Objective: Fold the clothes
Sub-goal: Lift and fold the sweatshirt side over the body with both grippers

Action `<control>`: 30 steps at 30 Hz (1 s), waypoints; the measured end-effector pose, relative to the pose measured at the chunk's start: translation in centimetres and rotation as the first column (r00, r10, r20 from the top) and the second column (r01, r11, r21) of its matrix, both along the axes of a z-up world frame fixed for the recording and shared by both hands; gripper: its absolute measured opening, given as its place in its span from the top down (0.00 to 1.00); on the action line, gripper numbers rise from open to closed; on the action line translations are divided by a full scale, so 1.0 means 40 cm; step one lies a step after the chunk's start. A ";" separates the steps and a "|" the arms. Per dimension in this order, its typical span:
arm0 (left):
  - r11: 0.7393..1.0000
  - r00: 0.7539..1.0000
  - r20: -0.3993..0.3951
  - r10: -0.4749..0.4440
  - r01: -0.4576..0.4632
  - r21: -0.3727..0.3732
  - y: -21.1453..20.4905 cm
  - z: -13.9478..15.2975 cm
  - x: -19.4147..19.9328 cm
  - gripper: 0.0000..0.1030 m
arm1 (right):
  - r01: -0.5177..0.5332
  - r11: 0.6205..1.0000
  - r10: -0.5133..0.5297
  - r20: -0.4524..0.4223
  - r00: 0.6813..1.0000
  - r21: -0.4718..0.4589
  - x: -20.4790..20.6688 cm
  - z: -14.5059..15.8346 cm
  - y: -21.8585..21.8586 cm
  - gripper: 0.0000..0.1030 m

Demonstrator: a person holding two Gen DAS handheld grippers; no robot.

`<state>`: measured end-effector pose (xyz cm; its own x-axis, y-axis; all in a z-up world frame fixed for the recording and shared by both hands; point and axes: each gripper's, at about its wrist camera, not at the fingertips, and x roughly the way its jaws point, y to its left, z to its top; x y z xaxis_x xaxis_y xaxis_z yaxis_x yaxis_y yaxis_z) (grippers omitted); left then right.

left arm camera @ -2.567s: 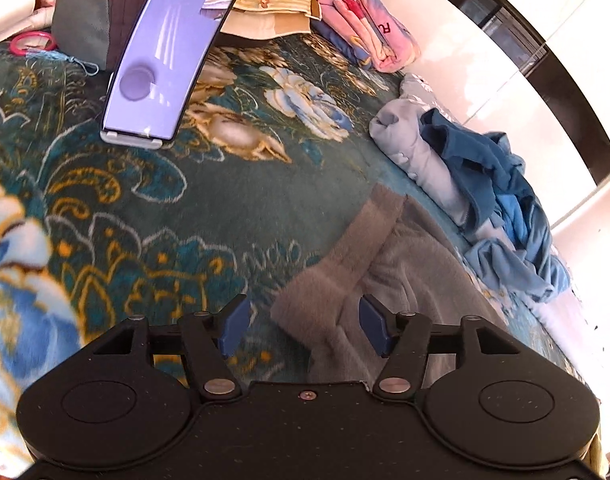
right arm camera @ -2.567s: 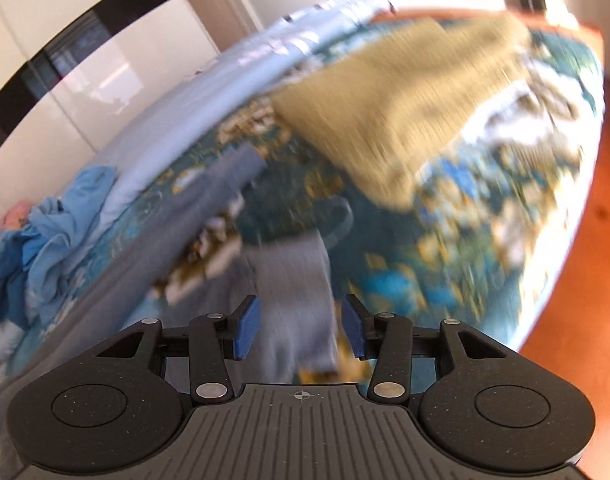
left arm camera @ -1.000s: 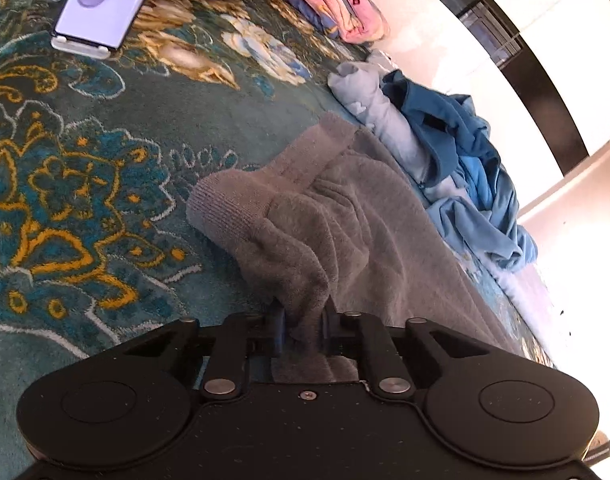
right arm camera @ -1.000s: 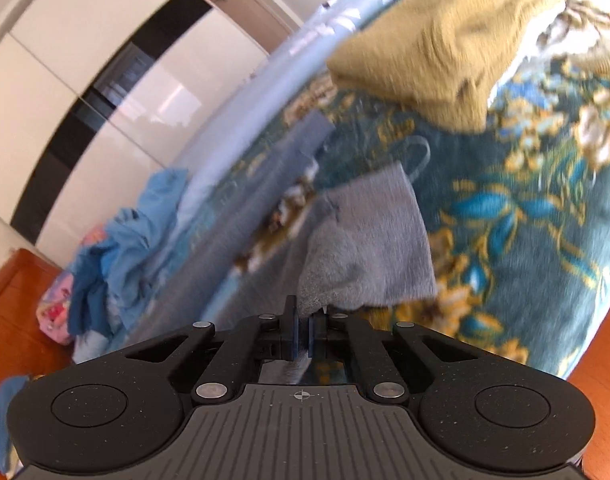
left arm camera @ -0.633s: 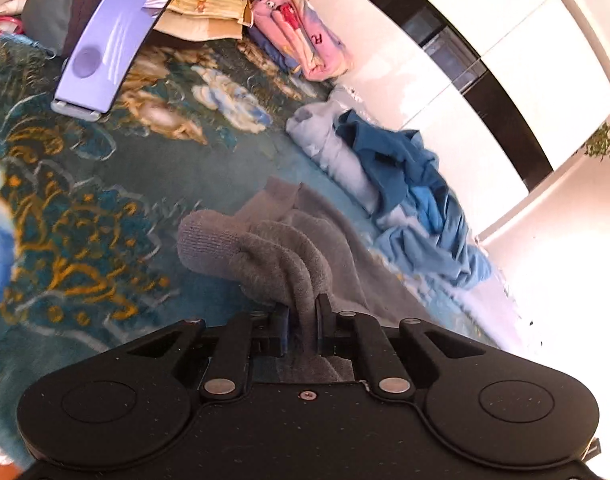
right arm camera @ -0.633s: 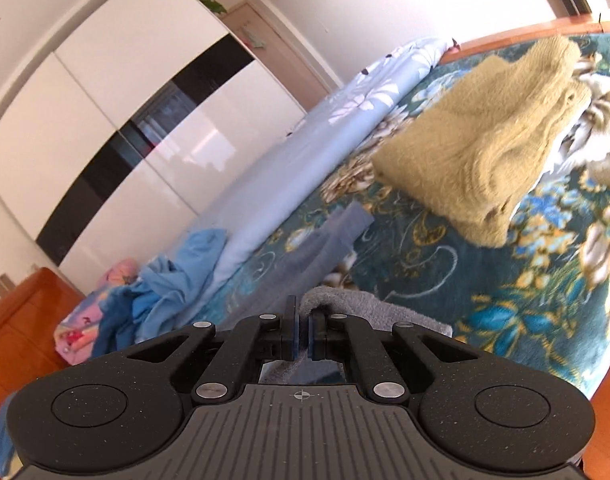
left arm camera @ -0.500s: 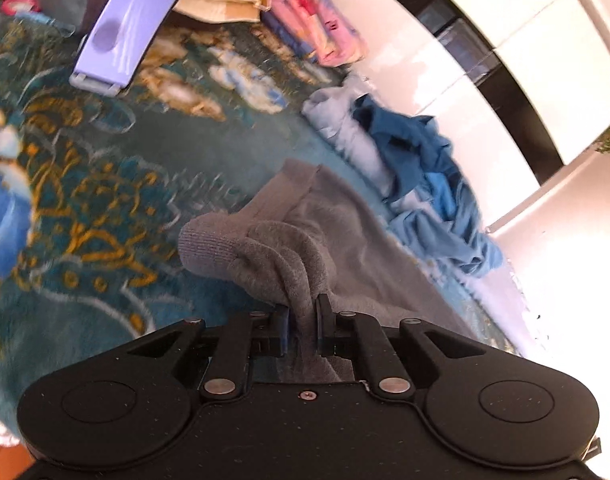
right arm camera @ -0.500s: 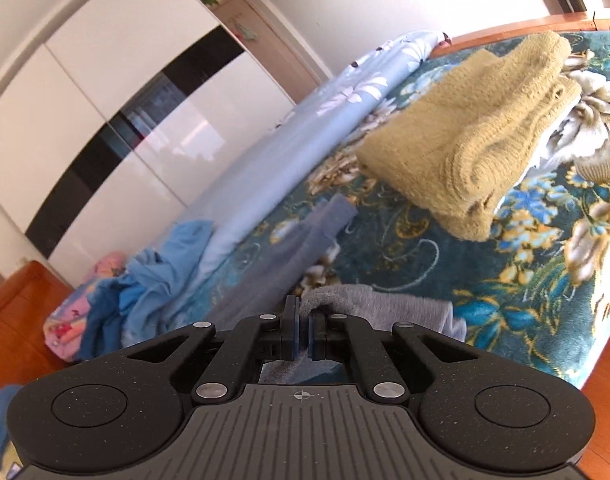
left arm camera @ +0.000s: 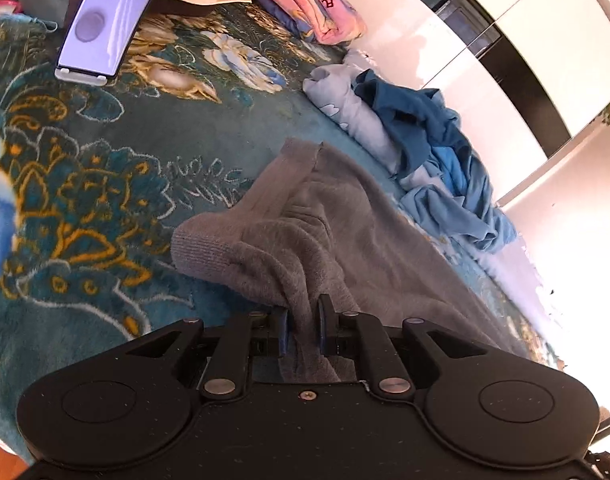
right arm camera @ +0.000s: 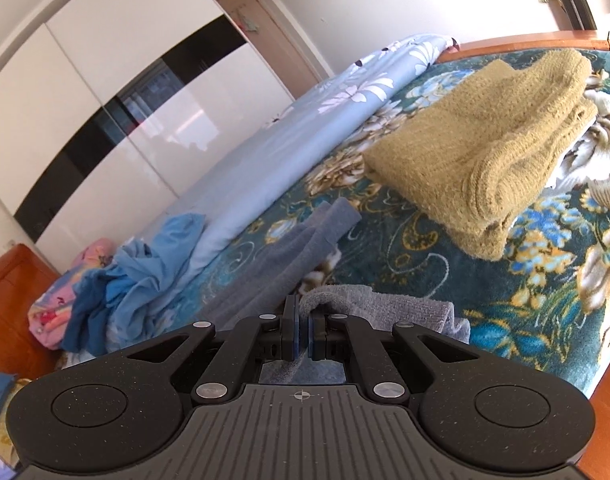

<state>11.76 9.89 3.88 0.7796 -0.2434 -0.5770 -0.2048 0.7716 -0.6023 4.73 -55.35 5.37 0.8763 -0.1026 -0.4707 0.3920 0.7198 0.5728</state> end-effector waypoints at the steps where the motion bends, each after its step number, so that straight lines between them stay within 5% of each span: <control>1: 1.000 1.000 0.012 -0.005 0.005 -0.006 0.003 0.004 -0.004 0.90 | -0.003 1.000 0.003 0.002 1.000 -0.003 -0.002 0.004 0.000 0.97; 8: 0.997 0.994 0.108 -0.025 0.033 -0.076 0.018 0.064 0.057 0.91 | -0.030 0.999 0.030 0.010 0.999 -0.032 0.061 0.060 -0.018 0.97; 16: 0.999 0.996 0.083 -0.043 0.045 -0.026 -0.020 0.132 0.331 0.91 | -0.078 0.987 0.074 -0.035 0.997 -0.143 0.343 0.134 -0.036 0.97; 24: 0.999 0.995 -0.094 0.032 -0.029 0.041 -0.080 0.026 0.606 0.91 | -0.147 0.980 0.108 -0.256 0.961 -0.138 0.698 0.019 -0.049 0.97; 30: 0.998 0.995 -0.098 0.035 -0.030 0.058 -0.088 -0.013 0.627 0.79 | -0.191 0.969 0.119 -0.381 0.917 -0.155 0.838 -0.066 -0.047 0.96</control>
